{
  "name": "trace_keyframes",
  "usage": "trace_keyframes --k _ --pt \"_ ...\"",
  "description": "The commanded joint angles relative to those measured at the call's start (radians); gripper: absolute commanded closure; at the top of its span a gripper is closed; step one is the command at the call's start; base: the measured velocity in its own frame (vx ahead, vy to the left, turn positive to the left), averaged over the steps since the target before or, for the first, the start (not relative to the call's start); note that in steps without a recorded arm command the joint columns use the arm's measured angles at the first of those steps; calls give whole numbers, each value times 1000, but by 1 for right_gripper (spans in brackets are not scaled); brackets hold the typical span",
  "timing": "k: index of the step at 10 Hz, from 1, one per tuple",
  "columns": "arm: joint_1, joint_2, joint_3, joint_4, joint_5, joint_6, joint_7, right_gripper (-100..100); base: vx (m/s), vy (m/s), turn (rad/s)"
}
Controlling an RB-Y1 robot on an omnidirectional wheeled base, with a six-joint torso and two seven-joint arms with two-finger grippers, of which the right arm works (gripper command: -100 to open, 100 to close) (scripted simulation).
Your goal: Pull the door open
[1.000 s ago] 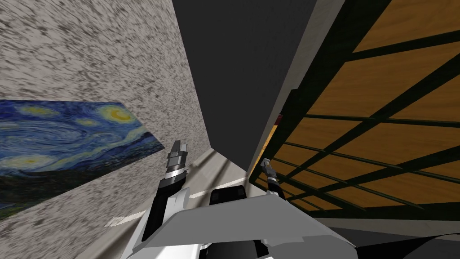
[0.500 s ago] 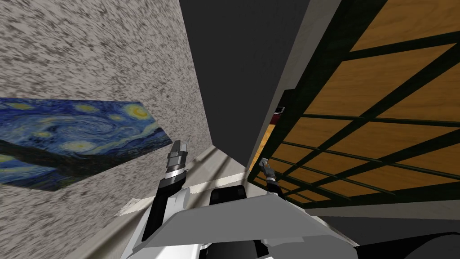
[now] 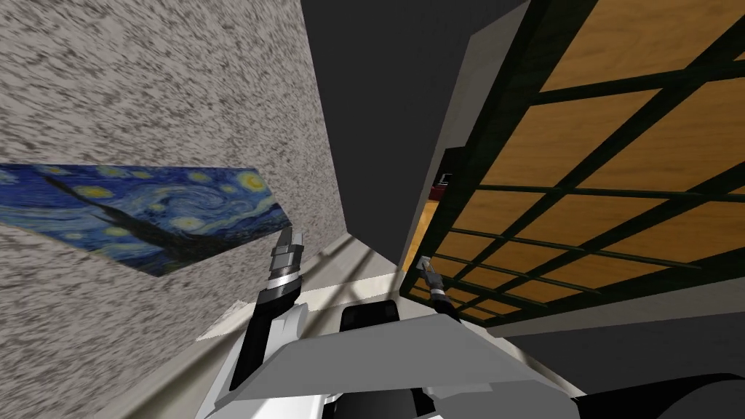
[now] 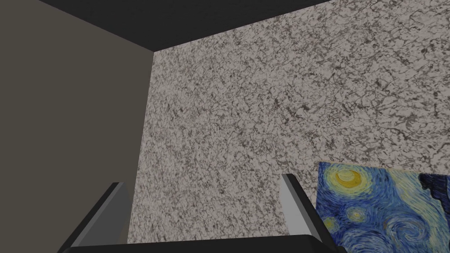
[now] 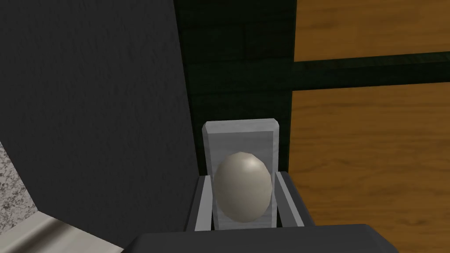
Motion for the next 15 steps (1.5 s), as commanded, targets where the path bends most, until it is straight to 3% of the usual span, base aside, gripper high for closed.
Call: trace_keyframes --k 1,5,6,10,15 --pt "14 -12 20 -8 12 -12 -16 100 -163 -5 71" --pt "47 -42 70 -27 43 -40 -53 100 -238 -24 78" --pt "43 -35 53 -15 31 -40 -47 -100 -212 67 -84" --pt "61 -37 40 -31 20 -37 -42 -100 -88 147 -90" --pt "27 -15 22 -2 19 -32 -25 -100 170 -72 38"
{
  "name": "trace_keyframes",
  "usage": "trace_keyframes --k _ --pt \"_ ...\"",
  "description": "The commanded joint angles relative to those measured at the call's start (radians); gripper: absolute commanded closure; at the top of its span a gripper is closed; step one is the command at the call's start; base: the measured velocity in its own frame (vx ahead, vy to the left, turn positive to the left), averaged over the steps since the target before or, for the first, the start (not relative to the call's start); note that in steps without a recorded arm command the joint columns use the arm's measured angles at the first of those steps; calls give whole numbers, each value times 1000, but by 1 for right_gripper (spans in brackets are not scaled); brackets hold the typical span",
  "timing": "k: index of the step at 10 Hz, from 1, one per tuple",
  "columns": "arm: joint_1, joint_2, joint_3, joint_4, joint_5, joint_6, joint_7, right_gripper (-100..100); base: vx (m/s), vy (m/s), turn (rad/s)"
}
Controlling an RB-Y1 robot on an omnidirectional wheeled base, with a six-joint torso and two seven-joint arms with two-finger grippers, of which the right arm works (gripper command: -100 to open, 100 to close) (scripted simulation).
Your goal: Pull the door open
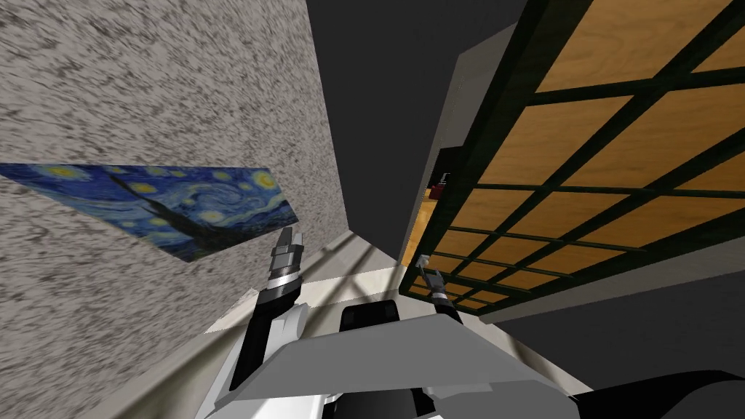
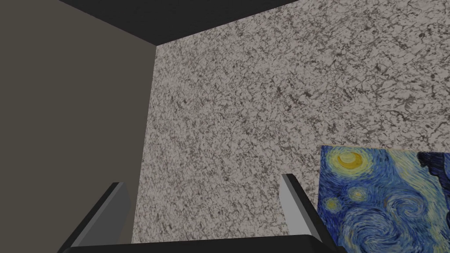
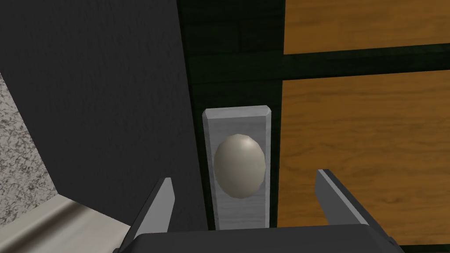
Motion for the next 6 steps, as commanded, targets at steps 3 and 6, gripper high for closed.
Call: trace_keyframes --k 3,6 --pt "-6 4 -4 4 0 1 4 100 105 -51 11" --pt "-6 4 -4 4 0 1 4 100 -30 18 4"
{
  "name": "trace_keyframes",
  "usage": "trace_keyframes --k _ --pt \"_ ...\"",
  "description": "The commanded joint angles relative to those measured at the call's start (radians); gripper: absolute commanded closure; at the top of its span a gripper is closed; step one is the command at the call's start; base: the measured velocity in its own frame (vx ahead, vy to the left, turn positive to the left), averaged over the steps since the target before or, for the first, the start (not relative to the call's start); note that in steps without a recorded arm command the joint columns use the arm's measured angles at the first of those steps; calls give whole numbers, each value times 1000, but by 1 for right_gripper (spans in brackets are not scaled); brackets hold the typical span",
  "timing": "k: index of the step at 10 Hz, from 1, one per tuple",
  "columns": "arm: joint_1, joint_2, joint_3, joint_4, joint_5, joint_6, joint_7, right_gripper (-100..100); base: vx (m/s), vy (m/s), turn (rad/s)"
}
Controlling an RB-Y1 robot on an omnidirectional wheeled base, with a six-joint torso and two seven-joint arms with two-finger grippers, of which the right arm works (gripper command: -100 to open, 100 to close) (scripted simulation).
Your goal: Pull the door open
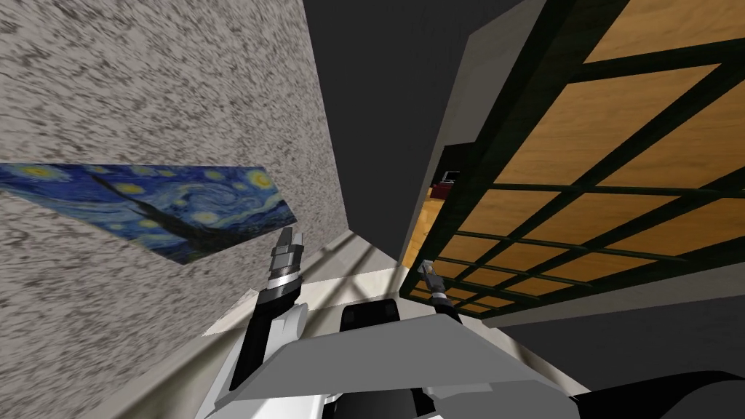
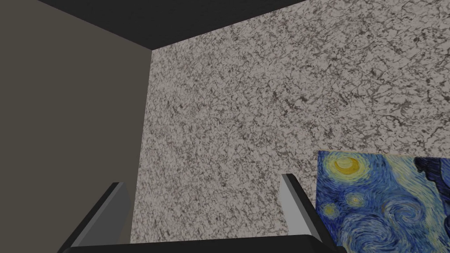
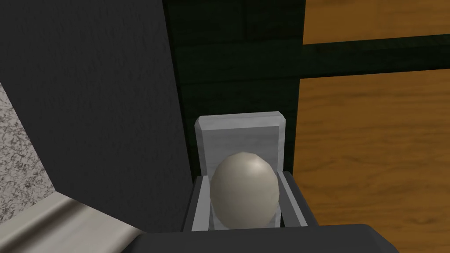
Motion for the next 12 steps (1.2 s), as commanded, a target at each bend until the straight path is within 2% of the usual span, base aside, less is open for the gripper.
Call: trace_keyframes --k 1,2,3,4,7,10,11,12 --pt "-1 -1 -2 -2 0 -5 0 100 -9 1 2" --pt "-1 -1 -2 -2 0 -5 0 100 0 0 0" --pt "12 -14 20 -4 11 -13 -17 100 -125 -19 102" --pt "15 -18 25 -5 14 -16 -22 100 -214 -28 91" --pt "41 -54 73 -16 40 -50 -65 100 -237 -31 106" --pt "58 -77 103 -23 57 -71 -92 100 -224 -18 80" --pt "52 -70 98 -14 54 -62 -85 100 -106 -17 24" --pt "58 -78 111 -5 65 -79 -102 100 -155 -28 151"
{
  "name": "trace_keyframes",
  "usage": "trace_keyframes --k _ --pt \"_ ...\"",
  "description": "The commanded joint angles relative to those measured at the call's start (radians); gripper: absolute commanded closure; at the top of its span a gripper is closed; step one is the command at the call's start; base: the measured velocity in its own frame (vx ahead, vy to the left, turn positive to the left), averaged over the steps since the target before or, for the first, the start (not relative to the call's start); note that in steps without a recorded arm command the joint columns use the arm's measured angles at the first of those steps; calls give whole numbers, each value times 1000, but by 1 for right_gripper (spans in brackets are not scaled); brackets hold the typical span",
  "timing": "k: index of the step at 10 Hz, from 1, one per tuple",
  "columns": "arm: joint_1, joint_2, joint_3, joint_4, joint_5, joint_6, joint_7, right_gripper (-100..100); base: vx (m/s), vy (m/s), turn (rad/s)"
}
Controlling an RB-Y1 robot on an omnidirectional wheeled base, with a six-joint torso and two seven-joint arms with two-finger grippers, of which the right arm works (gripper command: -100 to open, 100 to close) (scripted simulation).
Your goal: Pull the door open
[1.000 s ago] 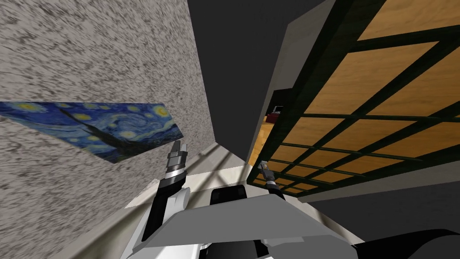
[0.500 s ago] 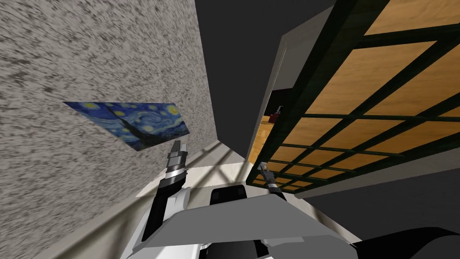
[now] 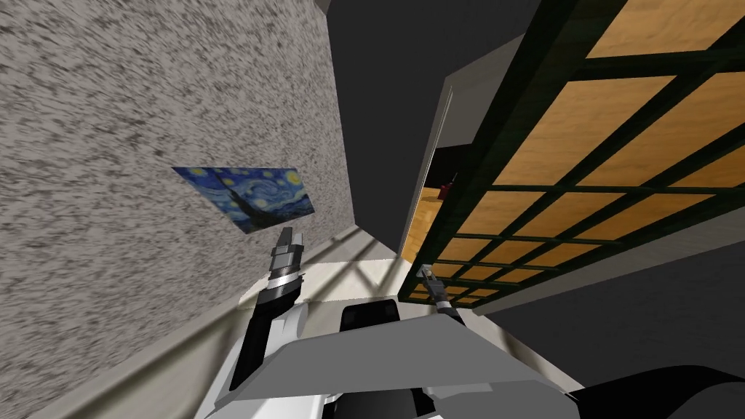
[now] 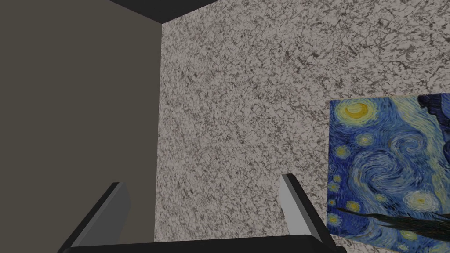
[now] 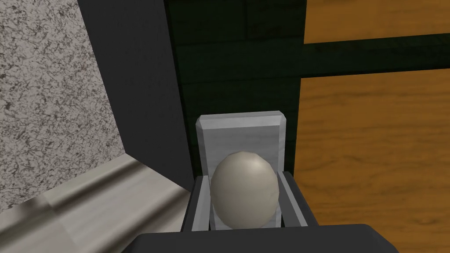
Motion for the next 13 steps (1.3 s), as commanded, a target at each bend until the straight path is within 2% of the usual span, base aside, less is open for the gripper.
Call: trace_keyframes --k 1,8,9,13 --pt "2 -10 10 10 11 -23 -18 100 -233 -54 138" --pt "19 -54 49 42 53 -99 -87 100 -218 -31 119" --pt "11 -47 49 50 51 -90 -82 100 -100 -4 21" --pt "13 -61 66 74 65 -124 -107 100 -166 -35 120"
